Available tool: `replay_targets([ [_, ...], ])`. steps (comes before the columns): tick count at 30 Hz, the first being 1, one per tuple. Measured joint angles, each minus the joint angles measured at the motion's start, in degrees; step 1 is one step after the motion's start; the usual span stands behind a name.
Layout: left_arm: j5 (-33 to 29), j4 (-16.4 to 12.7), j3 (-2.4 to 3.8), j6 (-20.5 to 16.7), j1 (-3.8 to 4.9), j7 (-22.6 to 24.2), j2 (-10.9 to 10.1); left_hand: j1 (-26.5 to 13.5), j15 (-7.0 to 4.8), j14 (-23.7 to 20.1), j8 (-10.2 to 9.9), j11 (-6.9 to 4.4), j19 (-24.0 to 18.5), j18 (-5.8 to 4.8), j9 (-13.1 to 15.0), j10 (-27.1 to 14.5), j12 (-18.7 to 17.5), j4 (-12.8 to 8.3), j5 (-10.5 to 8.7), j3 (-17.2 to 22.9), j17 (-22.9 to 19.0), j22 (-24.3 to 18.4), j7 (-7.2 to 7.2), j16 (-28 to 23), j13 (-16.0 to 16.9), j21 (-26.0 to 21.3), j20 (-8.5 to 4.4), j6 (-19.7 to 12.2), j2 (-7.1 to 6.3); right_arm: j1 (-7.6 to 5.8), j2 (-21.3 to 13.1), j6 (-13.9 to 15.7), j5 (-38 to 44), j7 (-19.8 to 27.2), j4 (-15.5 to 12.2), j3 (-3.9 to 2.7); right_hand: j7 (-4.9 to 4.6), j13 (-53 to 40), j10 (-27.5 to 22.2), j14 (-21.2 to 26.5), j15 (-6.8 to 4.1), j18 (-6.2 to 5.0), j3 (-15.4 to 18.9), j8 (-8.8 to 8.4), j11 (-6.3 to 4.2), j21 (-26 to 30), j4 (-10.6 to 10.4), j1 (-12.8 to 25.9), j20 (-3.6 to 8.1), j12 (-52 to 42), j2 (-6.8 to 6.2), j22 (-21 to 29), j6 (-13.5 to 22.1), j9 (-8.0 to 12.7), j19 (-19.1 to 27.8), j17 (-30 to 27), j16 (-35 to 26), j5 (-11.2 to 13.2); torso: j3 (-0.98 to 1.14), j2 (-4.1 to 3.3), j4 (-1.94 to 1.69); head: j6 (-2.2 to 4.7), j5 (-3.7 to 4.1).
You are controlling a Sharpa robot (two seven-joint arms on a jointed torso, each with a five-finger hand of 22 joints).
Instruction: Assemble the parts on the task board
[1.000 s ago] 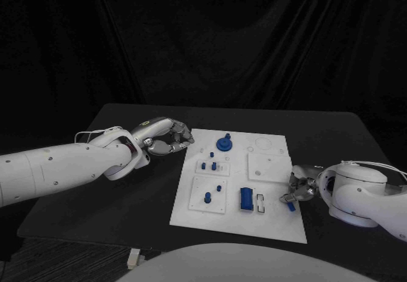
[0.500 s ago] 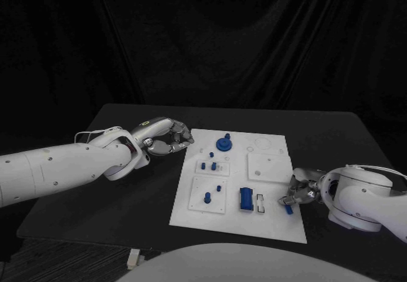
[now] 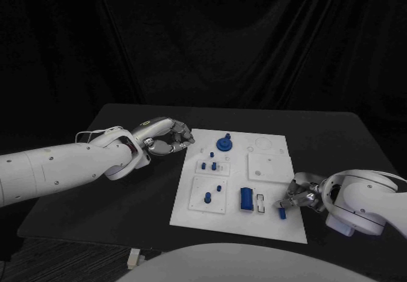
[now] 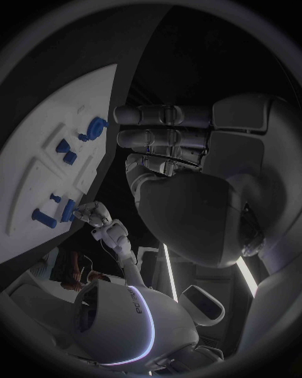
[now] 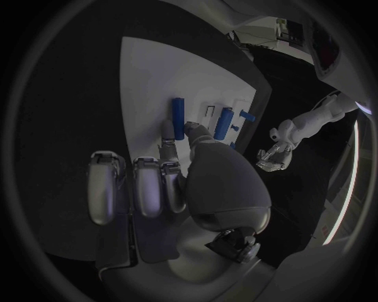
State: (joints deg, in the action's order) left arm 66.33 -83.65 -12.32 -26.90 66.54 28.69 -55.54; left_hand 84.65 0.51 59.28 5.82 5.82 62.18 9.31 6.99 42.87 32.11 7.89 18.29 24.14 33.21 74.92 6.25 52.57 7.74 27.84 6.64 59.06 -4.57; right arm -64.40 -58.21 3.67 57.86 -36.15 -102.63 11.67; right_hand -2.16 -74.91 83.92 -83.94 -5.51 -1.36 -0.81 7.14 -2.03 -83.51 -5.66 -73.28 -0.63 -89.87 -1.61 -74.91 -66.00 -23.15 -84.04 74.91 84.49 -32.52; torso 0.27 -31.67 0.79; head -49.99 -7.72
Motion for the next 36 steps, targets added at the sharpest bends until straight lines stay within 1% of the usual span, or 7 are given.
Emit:
replay_targets([
  [4,0.0,0.0,0.00,0.0,0.00,0.0,0.0,0.0,0.00,0.0,0.0,0.00,0.0,0.00,0.0,0.0,0.0,0.0,0.00,0.0,0.0,0.0,0.00,0.0,0.0,0.0,0.00,0.0,0.00,-0.08,0.0,1.0,-3.1,0.0,-0.1,0.06,0.01,0.0,0.0,0.0,0.00,0.00,-0.2,-0.16,0.00,0.0,0.2,0.5,0.00,0.0,0.12,0.0,0.6,0.0,0.0,0.0,0.0,0.0,0.00,0.00,-0.03,0.00,0.14],
  [5,0.0,0.0,0.00,0.0,0.00,0.0,0.0,0.0,0.00,0.0,0.0,0.00,0.0,0.00,0.0,0.0,0.0,0.0,0.00,0.0,0.0,0.0,0.00,0.0,0.0,0.0,0.00,0.0,0.00,-0.10,0.0,1.2,-3.8,0.0,-0.1,0.07,0.08,0.0,0.0,0.0,0.00,0.00,-1.5,-0.22,0.00,0.0,1.5,0.8,0.00,0.0,-0.02,0.0,0.7,0.0,0.0,0.0,0.0,0.0,0.00,0.00,-0.03,0.00,0.14],
  [8,0.0,0.0,0.00,0.0,0.00,0.0,0.1,0.0,0.00,0.0,0.0,0.00,0.0,0.00,0.0,0.0,0.0,0.0,0.00,0.0,0.0,0.0,0.00,0.0,0.0,0.0,0.00,0.0,0.00,-0.14,0.1,1.8,-5.4,0.0,-0.1,0.07,0.07,0.0,0.0,-0.1,-0.06,0.00,-1.6,-0.27,0.00,0.0,1.6,1.0,0.00,0.0,-0.04,0.0,1.0,-0.1,0.0,0.0,0.0,0.0,0.00,-0.01,-0.03,0.00,0.15],
  [9,0.0,0.0,0.00,0.0,0.00,0.0,0.1,0.0,0.00,0.0,0.0,-0.05,0.0,-0.01,0.0,0.1,0.0,0.0,0.00,0.0,0.0,0.0,0.00,0.0,0.0,0.0,0.00,0.0,0.00,-0.15,0.1,2.1,-6.2,0.0,0.0,0.07,0.00,0.0,0.0,-0.1,-0.06,0.00,-2.8,-0.29,0.00,0.0,2.8,1.0,0.00,0.0,-0.12,0.0,1.0,0.0,0.0,0.0,0.0,0.0,0.00,-0.01,-0.03,0.00,0.12],
  [15,0.0,0.1,0.00,0.1,0.00,0.0,0.2,0.0,0.00,0.0,0.0,-0.19,0.0,0.00,0.0,0.2,0.0,0.0,0.00,0.0,0.0,0.0,0.00,0.0,0.0,0.0,0.00,0.0,0.00,-0.27,0.5,3.5,-8.9,0.0,0.0,0.16,-0.02,0.0,0.0,-0.1,-0.06,0.00,-2.9,-0.51,0.00,0.0,2.9,1.2,0.00,0.0,-0.27,0.0,1.2,0.1,0.0,0.0,0.0,0.0,0.00,-0.01,-0.03,0.00,0.12],
  [22,0.0,0.1,0.00,0.1,0.00,0.0,0.2,0.0,0.00,0.0,0.0,-0.19,0.0,0.00,0.0,0.2,0.0,0.0,0.00,0.0,0.0,0.0,0.00,0.0,0.0,0.0,0.00,0.0,0.00,-1.29,0.7,4.4,-10.7,0.0,-0.2,0.16,-0.12,0.0,0.0,-0.1,-0.06,0.00,-3.8,-0.67,0.01,0.0,3.8,1.4,0.00,0.0,-0.49,0.0,1.3,0.0,0.0,0.0,0.0,0.0,0.00,-0.03,-0.03,0.00,0.20],
  [36,0.0,0.2,0.00,0.2,0.00,-0.1,0.3,0.0,0.00,0.0,0.0,-0.18,0.0,0.00,0.0,0.2,0.0,0.0,0.00,0.0,0.0,0.0,0.00,0.0,0.0,0.0,0.00,0.0,0.00,-2.35,2.8,5.0,-13.1,0.0,0.9,0.15,-0.22,0.0,0.0,-0.1,-0.01,0.00,-4.3,-0.87,0.02,0.0,4.3,1.7,0.00,0.0,-0.73,0.0,1.4,0.0,0.0,0.0,0.0,0.0,-0.01,-0.02,-0.02,0.00,0.09],
])
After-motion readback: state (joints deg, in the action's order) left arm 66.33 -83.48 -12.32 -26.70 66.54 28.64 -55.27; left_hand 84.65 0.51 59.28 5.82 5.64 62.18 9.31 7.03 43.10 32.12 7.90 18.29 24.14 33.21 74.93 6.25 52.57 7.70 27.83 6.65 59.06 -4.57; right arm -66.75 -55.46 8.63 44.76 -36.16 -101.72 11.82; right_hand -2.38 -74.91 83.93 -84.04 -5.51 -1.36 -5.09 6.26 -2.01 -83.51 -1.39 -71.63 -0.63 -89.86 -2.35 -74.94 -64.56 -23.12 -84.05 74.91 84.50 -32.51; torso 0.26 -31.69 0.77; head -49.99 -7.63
